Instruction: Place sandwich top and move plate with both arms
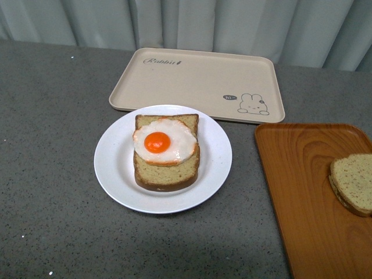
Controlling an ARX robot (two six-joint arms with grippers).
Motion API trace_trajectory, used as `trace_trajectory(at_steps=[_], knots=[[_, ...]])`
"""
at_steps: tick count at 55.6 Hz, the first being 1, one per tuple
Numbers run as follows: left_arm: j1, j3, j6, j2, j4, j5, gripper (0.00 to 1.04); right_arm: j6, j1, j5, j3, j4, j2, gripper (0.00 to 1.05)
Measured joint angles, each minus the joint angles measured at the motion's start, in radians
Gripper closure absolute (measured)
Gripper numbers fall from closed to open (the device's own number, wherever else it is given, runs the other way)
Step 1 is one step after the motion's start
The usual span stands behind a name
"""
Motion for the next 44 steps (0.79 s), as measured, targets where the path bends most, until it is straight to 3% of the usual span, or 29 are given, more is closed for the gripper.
trace_trajectory(at_steps=[5, 8, 11, 23, 27, 37, 44], knots=[[0.000, 0.000, 0.000, 0.000, 0.000, 0.000, 0.06, -0.003, 0.004, 0.017, 0.001, -0.008, 0.005, 0.09], [0.000, 0.000, 0.000, 0.000, 0.000, 0.000, 0.06, -0.027, 0.015, 0.165, 0.049, -0.119, 0.087, 0.09], [0.000, 0.000, 0.000, 0.000, 0.000, 0.000, 0.06, -0.049, -0.024, 0.185, 0.064, -0.101, 0.165, 0.09], [0.000, 0.000, 0.000, -0.001, 0.000, 0.000, 0.06, -0.085, -0.353, 0.002, 0.192, 0.279, 0.714, 0.09], [0.000, 0.000, 0.000, -0.001, 0.000, 0.000, 0.06, -0.079, -0.414, -0.053, 0.283, 0.325, 0.988, 0.09], [0.000, 0.000, 0.000, -0.001, 0.000, 0.000, 0.06, -0.052, -0.476, -0.100, 0.441, 0.312, 1.379, 0.09], [0.000, 0.000, 0.000, -0.001, 0.000, 0.000, 0.06, -0.051, -0.481, -0.200, 0.561, 0.207, 1.608, 0.09]])
